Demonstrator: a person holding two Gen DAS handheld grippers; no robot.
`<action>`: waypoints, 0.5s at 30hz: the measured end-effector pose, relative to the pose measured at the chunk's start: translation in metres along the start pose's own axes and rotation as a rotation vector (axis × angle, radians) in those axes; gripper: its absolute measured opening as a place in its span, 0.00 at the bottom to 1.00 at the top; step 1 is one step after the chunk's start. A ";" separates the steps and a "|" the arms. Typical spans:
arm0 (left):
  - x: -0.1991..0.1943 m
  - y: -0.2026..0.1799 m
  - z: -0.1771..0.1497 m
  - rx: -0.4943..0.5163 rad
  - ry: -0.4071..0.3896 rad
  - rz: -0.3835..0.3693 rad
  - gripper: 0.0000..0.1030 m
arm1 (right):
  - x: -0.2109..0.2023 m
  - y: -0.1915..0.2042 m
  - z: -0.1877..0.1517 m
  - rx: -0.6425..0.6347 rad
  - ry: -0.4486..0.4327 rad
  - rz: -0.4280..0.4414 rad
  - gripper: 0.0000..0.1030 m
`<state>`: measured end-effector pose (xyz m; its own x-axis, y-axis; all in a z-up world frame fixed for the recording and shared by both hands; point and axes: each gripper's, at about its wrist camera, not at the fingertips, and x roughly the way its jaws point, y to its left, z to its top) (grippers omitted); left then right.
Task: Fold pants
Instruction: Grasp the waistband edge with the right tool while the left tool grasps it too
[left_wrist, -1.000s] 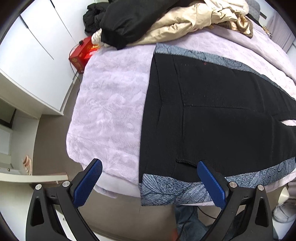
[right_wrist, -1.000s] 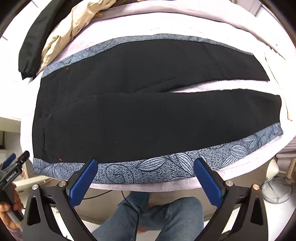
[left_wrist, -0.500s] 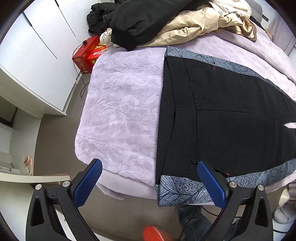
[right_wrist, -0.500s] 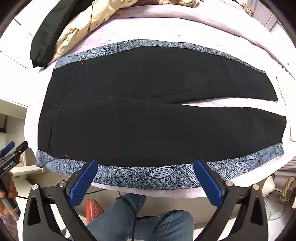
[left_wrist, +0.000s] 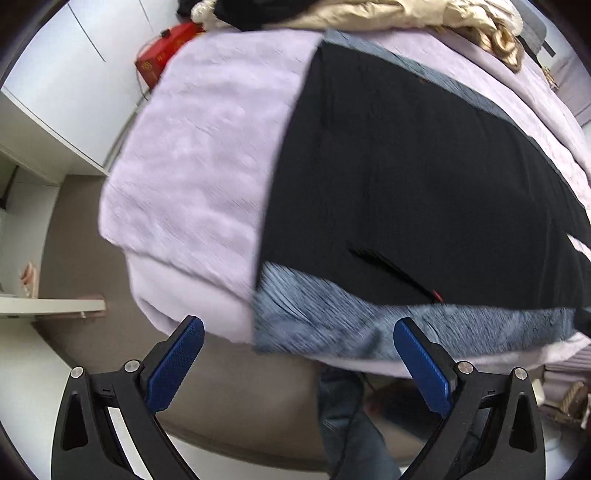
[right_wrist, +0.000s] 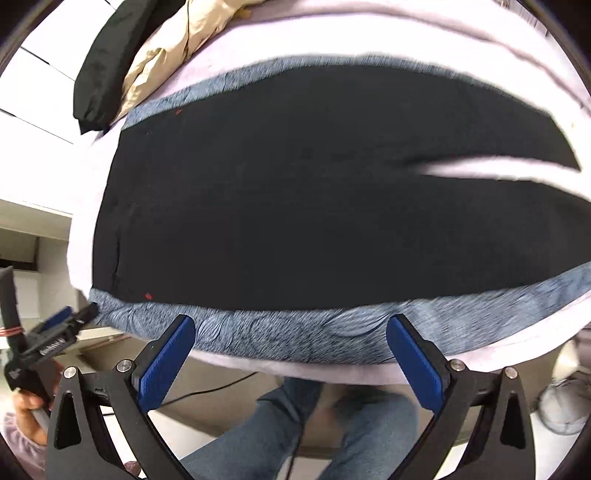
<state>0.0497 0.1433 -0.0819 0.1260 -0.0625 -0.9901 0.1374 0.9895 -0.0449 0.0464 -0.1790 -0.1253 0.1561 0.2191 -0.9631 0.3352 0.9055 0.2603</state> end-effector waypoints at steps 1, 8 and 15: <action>0.001 -0.004 -0.005 0.002 0.006 -0.008 1.00 | 0.007 -0.006 -0.006 0.030 0.017 0.047 1.00; -0.005 -0.019 -0.028 -0.025 0.004 -0.132 0.89 | 0.031 -0.059 -0.039 0.267 0.049 0.249 0.72; -0.001 -0.034 -0.038 -0.053 0.018 -0.161 0.89 | 0.047 -0.094 -0.030 0.419 0.025 0.486 0.58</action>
<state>0.0078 0.1146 -0.0840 0.0888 -0.2194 -0.9716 0.1020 0.9723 -0.2102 -0.0061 -0.2432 -0.1972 0.3616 0.5819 -0.7285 0.5674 0.4826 0.6672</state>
